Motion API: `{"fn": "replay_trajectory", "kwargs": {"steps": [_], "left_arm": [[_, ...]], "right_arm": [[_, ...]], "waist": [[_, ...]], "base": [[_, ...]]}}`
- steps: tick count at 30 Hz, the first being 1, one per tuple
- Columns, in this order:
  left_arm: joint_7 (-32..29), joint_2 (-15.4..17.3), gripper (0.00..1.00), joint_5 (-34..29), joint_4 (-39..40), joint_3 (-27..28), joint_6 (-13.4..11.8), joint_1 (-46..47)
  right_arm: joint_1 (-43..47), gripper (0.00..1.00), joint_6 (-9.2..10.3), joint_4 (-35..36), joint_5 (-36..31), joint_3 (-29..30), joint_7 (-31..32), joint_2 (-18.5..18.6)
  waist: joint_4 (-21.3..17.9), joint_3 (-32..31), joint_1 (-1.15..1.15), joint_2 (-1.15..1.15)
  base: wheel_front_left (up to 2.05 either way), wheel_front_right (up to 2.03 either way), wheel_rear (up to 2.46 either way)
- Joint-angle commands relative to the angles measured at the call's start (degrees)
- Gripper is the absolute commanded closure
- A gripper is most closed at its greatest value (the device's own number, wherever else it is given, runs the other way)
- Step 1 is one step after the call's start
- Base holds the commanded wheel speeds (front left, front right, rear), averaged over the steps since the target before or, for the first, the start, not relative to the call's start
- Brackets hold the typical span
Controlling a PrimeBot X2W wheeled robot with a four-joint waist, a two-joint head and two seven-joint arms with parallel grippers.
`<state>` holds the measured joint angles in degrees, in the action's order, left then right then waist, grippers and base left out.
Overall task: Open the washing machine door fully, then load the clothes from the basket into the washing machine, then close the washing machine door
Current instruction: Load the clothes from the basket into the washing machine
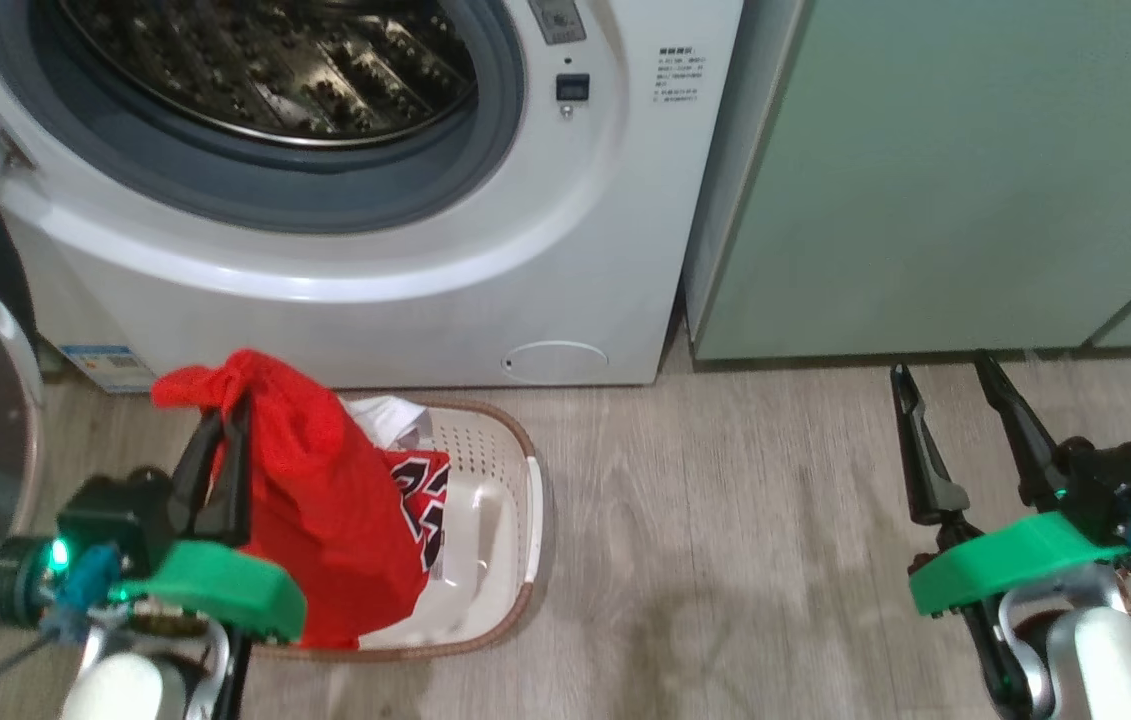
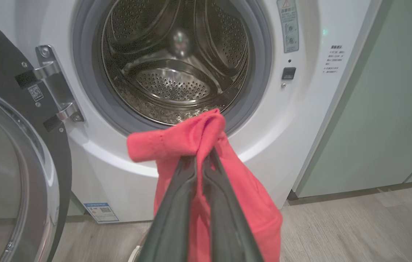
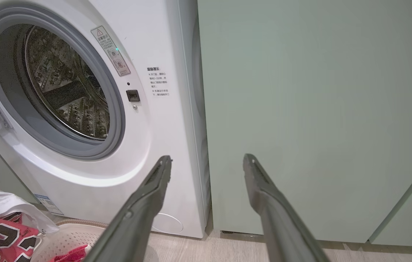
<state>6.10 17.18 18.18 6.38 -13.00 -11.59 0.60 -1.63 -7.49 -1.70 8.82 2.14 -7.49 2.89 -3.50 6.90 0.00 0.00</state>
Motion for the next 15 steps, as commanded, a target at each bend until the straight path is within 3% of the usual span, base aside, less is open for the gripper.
{"fn": "replay_trajectory", "kwargs": {"steps": [1, 15], "left_arm": [[-0.1, 1.5, 1.00, 0.3, 1.5, 2.3, 0.0, 5.0], [-2.2, 3.8, 1.00, 5.6, -14.1, 6.4, 4.4, 25.2]], "right_arm": [[-2.2, 0.00, 0.00, 2.5, 0.4, -1.7, -0.3, 0.0], [-7.5, 0.00, 0.00, 3.1, 2.5, -4.5, -3.1, 0.0]], "waist": [[-0.4, 1.5, 0.00, 0.00], [-5.4, 15.1, 0.00, 0.00]], "base": [[0.00, 0.00, 0.00], [0.00, 0.00, 0.00]]}}
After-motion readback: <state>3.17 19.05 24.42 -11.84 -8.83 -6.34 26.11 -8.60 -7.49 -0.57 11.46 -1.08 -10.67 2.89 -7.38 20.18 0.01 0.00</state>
